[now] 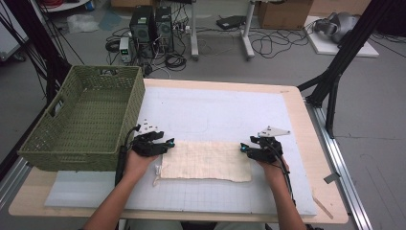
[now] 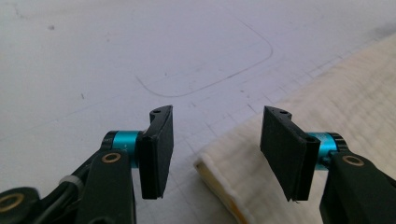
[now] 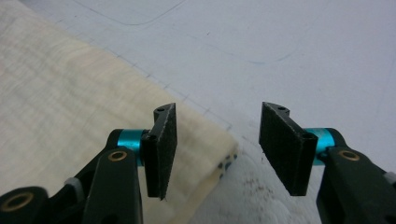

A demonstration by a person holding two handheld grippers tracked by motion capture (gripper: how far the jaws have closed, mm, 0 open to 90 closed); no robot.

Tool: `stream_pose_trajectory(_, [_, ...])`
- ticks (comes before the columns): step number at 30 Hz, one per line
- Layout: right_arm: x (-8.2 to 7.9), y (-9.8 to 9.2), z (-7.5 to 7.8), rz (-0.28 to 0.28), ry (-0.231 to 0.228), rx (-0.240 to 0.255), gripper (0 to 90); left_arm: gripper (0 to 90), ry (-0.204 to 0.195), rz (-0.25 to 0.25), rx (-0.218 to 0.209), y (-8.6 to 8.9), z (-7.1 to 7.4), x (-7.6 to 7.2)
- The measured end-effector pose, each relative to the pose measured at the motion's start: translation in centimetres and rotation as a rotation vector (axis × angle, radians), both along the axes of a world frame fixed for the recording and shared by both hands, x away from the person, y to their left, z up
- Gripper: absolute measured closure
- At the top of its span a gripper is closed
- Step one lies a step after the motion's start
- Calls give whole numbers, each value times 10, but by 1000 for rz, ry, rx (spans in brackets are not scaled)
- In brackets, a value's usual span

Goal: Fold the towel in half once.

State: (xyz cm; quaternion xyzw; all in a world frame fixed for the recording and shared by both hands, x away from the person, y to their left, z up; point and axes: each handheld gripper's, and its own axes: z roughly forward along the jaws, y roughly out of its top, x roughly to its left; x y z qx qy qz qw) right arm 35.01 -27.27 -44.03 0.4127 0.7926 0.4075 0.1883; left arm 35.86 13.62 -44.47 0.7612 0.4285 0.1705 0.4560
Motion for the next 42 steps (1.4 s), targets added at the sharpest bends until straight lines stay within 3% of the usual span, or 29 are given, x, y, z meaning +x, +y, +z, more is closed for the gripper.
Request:
stream_pose_trajectory(4, [12, 7, -8, 11, 50, -41, 474, 466, 58, 4, 43, -4, -7, 7])
stream_pose_trajectory(6, [13, 7, -10, 9, 62, -34, 506, 516, 59, -20, 46, -5, -7, 6])
stream_pose_trajectory(10, [11, 1, -9, 33, 90, -2, 799, 853, 46, -68, 83, -7, -6, 3])
stream_pose_trajectory(11, [10, 1, -8, 39, 92, -5, 840, 860, 49, -54, 83, -7, -6, 3])
stream_pose_trajectory(15, [0, 2, -5, 12, 30, -70, 861, 866, 15, 24, 14, -1, -5, -1])
stream_pose_trajectory(20, [-5, 11, -3, -23, -51, -149, 861, 866, -45, 57, 7, -4, -1, -1])
stream_pose_trajectory(24, [0, 10, -4, -47, -60, -146, 860, 863, -44, 61, 6, -6, -4, 2])
stream_pose_trajectory(28, [5, 13, -7, -58, -52, -179, 833, 831, -9, 70, 41, -10, -5, 6])
stream_pose_trajectory(30, [6, 14, -9, -95, -60, -189, 691, 709, -5, 94, 32, -7, -5, 6])
stream_pose_trajectory(33, [4, 5, -5, -149, -60, -143, 563, 561, 5, 102, 0, -1, -2, 4])
stream_pose_trajectory(37, [-6, -8, 7, -156, -94, -65, 502, 454, -50, 65, -41, 5, 7, -2])
stream_pose_trajectory(42, [-25, -16, 15, -95, -102, -44, 381, 389, -101, -15, -90, 5, 16, -11])
